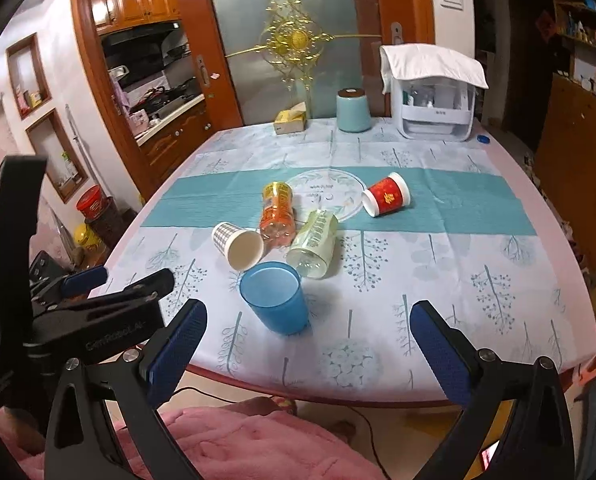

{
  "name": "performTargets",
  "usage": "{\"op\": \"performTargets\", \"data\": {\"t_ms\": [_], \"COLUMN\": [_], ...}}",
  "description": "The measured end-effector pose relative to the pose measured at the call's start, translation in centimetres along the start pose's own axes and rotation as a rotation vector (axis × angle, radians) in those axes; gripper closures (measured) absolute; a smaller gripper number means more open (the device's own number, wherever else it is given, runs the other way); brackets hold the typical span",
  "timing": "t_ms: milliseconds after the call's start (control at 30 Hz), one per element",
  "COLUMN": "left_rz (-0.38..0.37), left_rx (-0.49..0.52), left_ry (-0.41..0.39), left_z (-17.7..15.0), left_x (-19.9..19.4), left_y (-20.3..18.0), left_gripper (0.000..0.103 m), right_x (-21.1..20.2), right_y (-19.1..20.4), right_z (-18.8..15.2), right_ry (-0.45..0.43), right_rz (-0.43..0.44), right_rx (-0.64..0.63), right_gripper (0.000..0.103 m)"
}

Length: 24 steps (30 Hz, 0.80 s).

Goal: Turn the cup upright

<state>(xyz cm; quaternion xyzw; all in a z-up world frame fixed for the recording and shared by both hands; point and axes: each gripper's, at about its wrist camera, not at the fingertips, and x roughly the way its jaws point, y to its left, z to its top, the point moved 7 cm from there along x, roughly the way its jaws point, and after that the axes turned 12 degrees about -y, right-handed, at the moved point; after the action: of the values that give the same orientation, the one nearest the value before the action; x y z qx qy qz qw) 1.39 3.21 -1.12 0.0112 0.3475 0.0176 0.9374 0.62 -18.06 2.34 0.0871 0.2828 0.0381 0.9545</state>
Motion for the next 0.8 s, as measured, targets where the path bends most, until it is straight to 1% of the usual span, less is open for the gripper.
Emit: {"op": "performTargets", "data": {"t_ms": [33,67,233,533,800], "left_rz": [0.003,0.005,0.010,0.011,0.008], "left_rx": [-0.006,-0.009,0.008,0.018,0.016], "left_ry": [0.006,0.010,0.027,0.021,0.013], "left_z": [-0.1,-0.2,-0.5,-0.3,0.9], "left_x": [0.1,0.2,0.8,1.0,1.2], "left_y": [0.1,0.2,-0.4,-0.8,-1.4], "left_gripper": [0.003,0.000,0.000,0.000,0.000], "right_x": [0.1,0.3,0.9,1.9,2.6], "right_y": [-0.1,-0.2,-1.0,-2.6,-3.2], "right_z": [-0.1,-0.3,-0.7,-0.3,0.0], "right_ry": [0.005,0.008,0.020,0.023,0.028], "right_rz": [-0.006,-0.010,-0.023,-0.055,-0.062], "right_rx": [0.001,-0.001,0.005,0.030,0.027], "right_gripper": [0.001,0.001,0.001,0.000,0.000]}}
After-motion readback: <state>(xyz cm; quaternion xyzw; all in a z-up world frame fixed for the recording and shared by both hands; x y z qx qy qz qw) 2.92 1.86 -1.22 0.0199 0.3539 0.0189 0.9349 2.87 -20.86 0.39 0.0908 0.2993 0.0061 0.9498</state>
